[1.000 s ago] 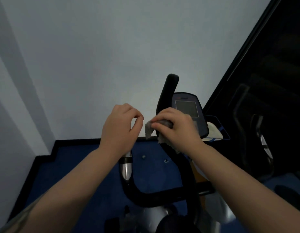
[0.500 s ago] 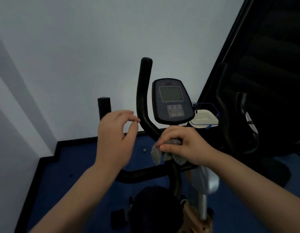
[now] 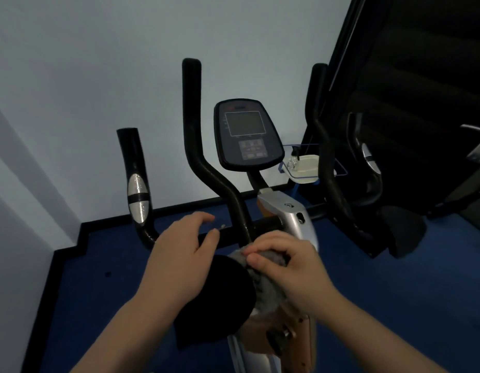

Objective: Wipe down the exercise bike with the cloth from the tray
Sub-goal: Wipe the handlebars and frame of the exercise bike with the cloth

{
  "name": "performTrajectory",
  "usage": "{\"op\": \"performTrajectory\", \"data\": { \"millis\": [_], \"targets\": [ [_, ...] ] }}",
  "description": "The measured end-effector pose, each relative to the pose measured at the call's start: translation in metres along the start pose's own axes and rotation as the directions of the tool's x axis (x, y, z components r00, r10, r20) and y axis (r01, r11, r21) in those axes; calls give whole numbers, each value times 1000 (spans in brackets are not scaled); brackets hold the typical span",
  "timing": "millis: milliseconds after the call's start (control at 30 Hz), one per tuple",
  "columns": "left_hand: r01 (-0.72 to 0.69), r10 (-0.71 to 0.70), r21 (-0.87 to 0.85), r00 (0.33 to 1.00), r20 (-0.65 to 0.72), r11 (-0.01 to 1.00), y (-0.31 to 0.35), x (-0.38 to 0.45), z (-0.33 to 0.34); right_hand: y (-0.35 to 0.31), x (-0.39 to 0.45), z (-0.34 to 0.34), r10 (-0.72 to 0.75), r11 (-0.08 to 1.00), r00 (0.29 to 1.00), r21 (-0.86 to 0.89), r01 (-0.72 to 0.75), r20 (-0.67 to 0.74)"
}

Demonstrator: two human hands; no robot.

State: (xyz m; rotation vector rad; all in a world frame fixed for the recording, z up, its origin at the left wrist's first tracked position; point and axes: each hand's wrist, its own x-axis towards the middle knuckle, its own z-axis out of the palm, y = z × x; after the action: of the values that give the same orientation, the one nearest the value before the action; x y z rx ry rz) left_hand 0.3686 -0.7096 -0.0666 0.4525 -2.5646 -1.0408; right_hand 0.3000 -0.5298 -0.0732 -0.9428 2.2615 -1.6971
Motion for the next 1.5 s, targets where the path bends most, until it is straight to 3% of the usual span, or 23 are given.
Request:
{"op": "performTrajectory", "data": {
  "millis": [67,133,167,233,400,467,533,633,733,800,867,1000,1167,1200,1300,1367,1500],
  "targets": [
    [12,-14,85,999,31,996,-2,1,0,-3,8,-10,74,997,979,-7,-77,-188],
    [0,-5,168,1000,28,986,-1,2,1,-5,23,-18,72,977,910,-157,-148,-408],
    [-8,3,198,1000,24,980,0,2,1,-6,31,-17,56,946,901,-266,-186,-431],
    [-14,9,222,1000,22,975,1,1,2,-6,40,-4,66,861,938,-455,-226,-340],
    [-29,28,206,1000,9,978,2,-1,1,2,21,7,35,870,987,-481,-107,-157],
    [-41,40,197,999,5,979,2,-1,1,2,24,-8,2,792,998,-609,-40,-64],
    [-37,36,195,999,11,980,2,0,1,0,44,-13,-2,702,998,-711,-46,-66],
    [-23,23,198,1000,3,980,1,0,2,-5,64,1,11,656,986,-743,-131,-164],
    [-18,21,183,1000,-11,983,1,-2,1,-5,55,10,23,777,985,-617,-126,-172],
    [-22,25,182,1000,-14,983,1,-1,1,-5,45,-1,64,831,993,-546,-106,-95],
    [-25,28,181,999,-14,983,1,-1,1,-1,53,-14,91,801,993,-587,-118,-76],
    [-7,10,162,1000,-18,987,2,-3,0,-2,66,-1,-10,678,988,-727,-107,-154],
    [-10,23,153,996,-85,988,7,-9,-3,-6,63,-25,181,907,979,-367,-205,-99],
    [-15,35,165,992,-118,986,8,-12,-4,-11,64,-32,152,931,980,-313,-186,-128],
    [6,30,184,980,-196,983,8,-23,-6,-34,69,-27,-111,951,967,-306,37,-227],
    [21,23,195,975,-221,981,5,-30,-7,-42,73,-3,-203,919,969,-370,137,-145],
    [34,8,187,976,-217,982,-2,-40,-10,-40,73,37,-112,790,967,-570,225,227]
  ]
}}
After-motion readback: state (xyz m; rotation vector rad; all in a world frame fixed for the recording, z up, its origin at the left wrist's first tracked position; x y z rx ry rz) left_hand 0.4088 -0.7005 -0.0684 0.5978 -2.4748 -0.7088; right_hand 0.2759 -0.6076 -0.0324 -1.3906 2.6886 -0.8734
